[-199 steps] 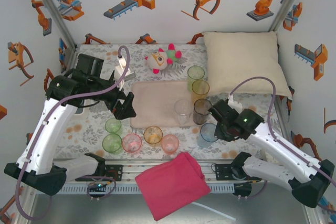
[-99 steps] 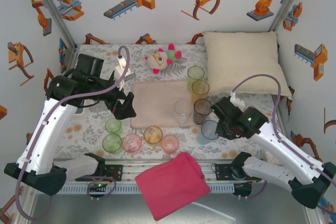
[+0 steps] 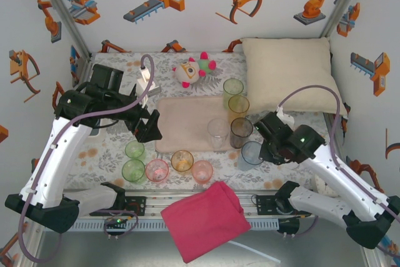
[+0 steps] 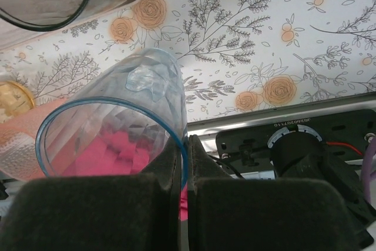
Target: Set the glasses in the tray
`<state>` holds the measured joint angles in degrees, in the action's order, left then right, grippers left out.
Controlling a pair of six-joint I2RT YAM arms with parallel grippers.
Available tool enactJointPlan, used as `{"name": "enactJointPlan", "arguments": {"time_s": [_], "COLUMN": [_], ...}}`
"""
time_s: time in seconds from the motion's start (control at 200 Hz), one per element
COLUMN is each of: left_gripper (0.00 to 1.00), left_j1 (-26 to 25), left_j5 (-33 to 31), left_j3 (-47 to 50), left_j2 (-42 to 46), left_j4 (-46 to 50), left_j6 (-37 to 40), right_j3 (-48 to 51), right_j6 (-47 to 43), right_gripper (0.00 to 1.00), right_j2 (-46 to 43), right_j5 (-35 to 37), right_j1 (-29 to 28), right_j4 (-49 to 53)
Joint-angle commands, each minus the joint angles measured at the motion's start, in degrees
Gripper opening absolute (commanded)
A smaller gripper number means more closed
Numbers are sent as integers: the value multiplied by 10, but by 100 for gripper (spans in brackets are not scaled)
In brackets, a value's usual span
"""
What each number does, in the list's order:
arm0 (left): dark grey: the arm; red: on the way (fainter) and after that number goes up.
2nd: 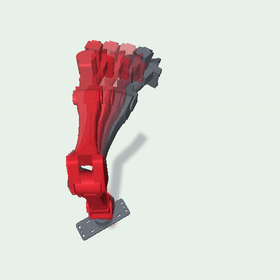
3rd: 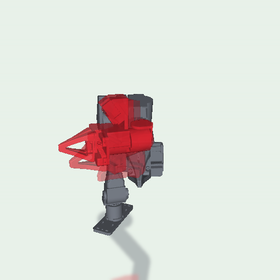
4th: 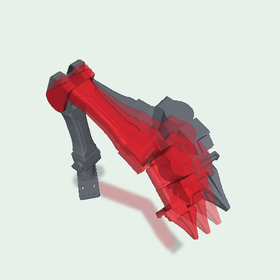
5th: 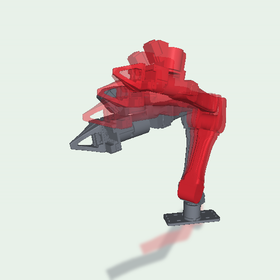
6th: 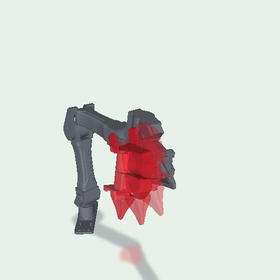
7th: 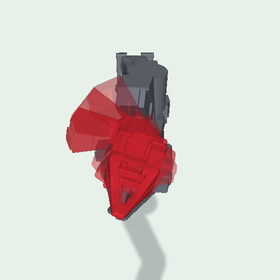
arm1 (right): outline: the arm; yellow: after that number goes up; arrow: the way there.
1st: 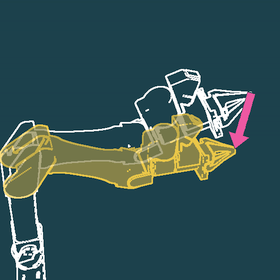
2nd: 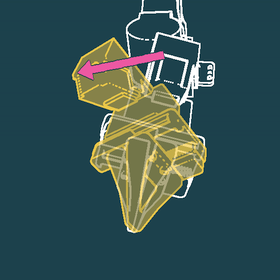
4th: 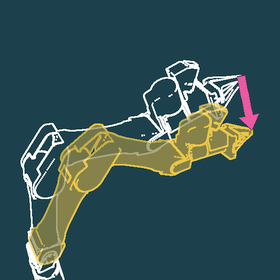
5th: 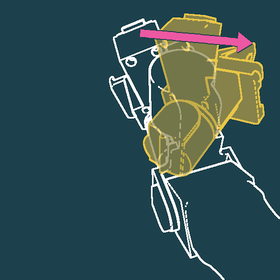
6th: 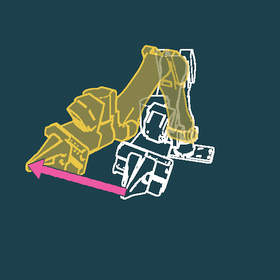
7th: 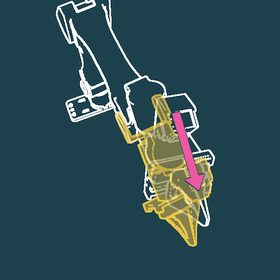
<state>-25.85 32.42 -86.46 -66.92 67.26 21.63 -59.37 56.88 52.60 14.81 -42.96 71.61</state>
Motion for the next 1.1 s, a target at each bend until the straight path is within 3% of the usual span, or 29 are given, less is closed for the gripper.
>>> {"name": "enactJointPlan", "arguments": {"time_s": [0.0, 1.096], "left_gripper": [97, 97], "left_j1": [-2, 7], "left_j5": [13, 10], "left_j3": [-5, -10], "left_j2": [3, 5], "left_j4": [3, 5], "left_j6": [-4, -6], "right_j3": [-43, -389], "right_j6": [-19, -158], "right_gripper": [1, 1], "right_j2": [1, 171], "right_j5": [24, 31], "right_j1": [6, 29], "right_j4": [33, 131]}}
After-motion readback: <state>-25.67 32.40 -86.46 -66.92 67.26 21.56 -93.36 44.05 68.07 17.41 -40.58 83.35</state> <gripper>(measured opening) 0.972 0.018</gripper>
